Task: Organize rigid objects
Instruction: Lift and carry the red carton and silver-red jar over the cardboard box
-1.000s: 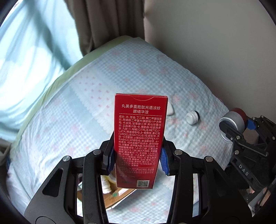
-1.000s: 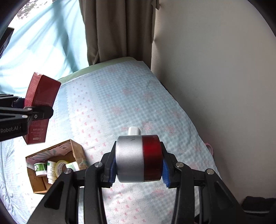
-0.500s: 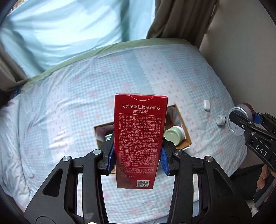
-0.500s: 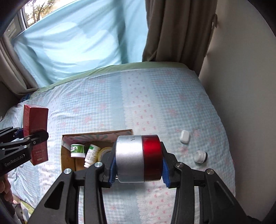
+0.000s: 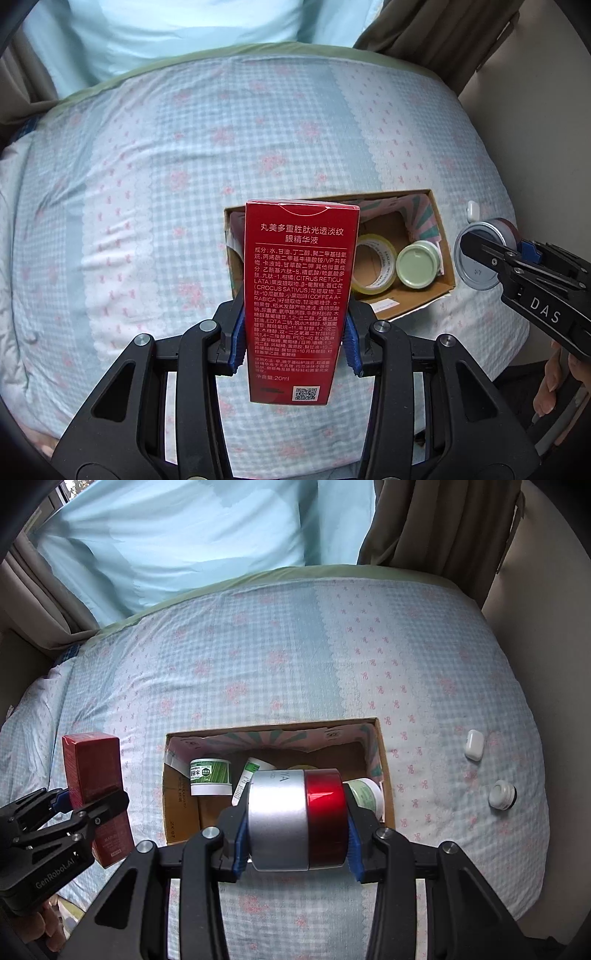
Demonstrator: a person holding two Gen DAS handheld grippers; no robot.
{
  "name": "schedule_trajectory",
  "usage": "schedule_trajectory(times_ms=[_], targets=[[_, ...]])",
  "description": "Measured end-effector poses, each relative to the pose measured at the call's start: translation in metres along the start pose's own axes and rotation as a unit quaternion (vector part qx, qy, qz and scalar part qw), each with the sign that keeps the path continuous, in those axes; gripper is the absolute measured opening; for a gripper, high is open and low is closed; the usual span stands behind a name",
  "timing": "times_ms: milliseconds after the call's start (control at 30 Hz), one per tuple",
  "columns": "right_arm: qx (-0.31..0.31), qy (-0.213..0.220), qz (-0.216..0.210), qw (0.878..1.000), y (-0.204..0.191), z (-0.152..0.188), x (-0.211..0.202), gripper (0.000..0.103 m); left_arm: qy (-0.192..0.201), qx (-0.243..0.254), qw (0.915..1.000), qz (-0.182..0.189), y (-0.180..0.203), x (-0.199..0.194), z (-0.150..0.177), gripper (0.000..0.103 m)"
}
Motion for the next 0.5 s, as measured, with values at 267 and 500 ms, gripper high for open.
schedule_trajectory(times_ms=[267,500], targets=[[-0.006,-0.048,0.006,0.999,-0.007,0.011,0.082,0.038,-0.003,-0.012,0.9997,-0.019,-0.023,0.076,0.013,0.038],[-0.008,-0.076,0.011,0.997,-0.001,0.030,0.132,0.038,-0.001,-0.012,0.9999,-0.009,-0.016,0.122,0.026,0.038]])
Point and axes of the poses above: each gripper's, at about its wrist camera, not at the fingertips, and x roughly the way its jaws point, y to its right, z to its underside, the point moved 9 cm from there along x, roughly the way its jaws point, and after that the axes turned 7 degrees about -x, right-handed, at the moved point
